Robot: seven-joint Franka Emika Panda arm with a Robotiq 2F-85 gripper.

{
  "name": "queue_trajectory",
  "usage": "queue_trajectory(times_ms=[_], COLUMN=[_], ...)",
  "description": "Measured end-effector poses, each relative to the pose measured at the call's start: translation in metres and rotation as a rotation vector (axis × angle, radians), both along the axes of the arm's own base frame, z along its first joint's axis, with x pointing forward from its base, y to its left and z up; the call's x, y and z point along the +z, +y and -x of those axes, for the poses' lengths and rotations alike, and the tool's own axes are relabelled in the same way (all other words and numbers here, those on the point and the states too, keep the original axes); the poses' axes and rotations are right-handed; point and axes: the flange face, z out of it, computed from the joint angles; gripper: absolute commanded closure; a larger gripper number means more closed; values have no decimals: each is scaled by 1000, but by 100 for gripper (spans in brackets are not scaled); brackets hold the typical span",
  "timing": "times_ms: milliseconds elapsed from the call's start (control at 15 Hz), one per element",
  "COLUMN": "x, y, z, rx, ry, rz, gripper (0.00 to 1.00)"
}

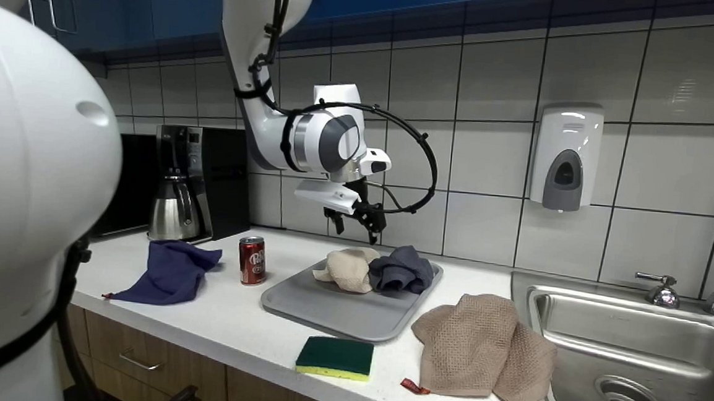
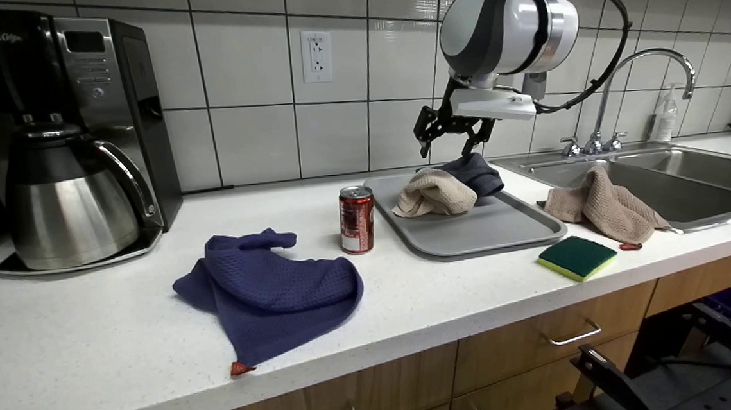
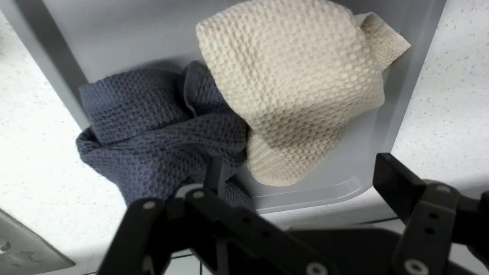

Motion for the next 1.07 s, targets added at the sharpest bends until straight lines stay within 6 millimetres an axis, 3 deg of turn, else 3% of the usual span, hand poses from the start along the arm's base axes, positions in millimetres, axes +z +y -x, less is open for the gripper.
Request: queue_trajectory(times_ms=[333, 1067], x=[-13, -38], y=[11, 13], z=[-7, -18], rx=[39, 63], ry=[16, 64], rz=[5, 17], gripper=[0, 0])
